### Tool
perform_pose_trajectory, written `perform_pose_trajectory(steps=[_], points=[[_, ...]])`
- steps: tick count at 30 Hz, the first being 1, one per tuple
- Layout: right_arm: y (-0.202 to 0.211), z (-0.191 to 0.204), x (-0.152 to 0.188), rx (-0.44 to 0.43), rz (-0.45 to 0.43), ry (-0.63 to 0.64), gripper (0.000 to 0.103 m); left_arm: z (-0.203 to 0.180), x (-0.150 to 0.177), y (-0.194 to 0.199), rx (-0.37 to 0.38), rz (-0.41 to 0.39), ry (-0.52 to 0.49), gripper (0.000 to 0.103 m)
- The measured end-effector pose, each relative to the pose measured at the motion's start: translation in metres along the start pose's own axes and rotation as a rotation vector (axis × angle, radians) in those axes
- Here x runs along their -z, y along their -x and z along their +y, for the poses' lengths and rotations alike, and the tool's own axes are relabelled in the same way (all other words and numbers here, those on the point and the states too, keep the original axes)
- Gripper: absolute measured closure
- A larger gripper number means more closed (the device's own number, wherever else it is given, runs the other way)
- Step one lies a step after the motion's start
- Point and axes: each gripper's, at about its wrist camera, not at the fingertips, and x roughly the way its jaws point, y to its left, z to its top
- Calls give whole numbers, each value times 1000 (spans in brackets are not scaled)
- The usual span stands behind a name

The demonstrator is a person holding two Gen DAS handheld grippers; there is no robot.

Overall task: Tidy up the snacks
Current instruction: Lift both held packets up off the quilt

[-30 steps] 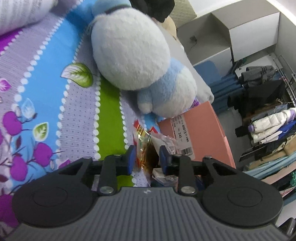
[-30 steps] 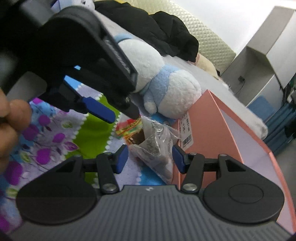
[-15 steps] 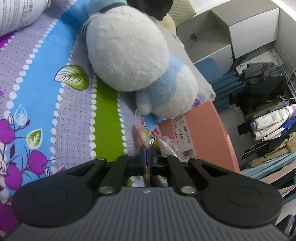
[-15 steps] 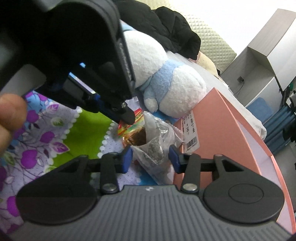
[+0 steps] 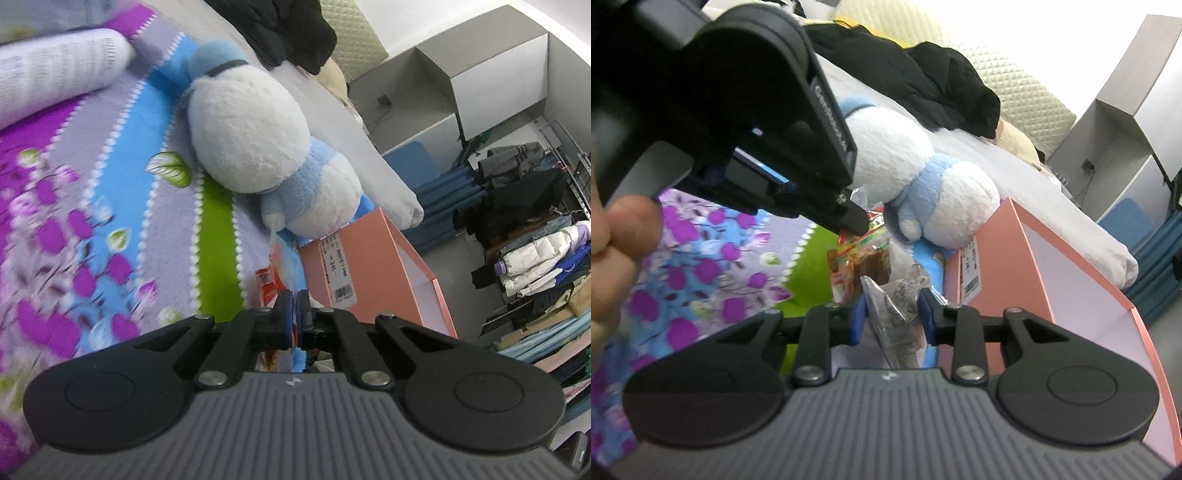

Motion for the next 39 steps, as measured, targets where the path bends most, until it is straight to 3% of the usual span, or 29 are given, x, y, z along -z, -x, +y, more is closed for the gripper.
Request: perform_pose_trajectory(steps=[20, 30, 39], points=[[90, -1, 46, -149, -21, 12, 70, -23, 78, 124, -64, -79, 126, 101], [118, 11, 68, -215, -7, 49, 70, -15, 126, 188, -134, -63, 178, 101], [125, 29, 85, -247, 12, 85, 69, 0, 148, 213, -227, -54, 167, 101]])
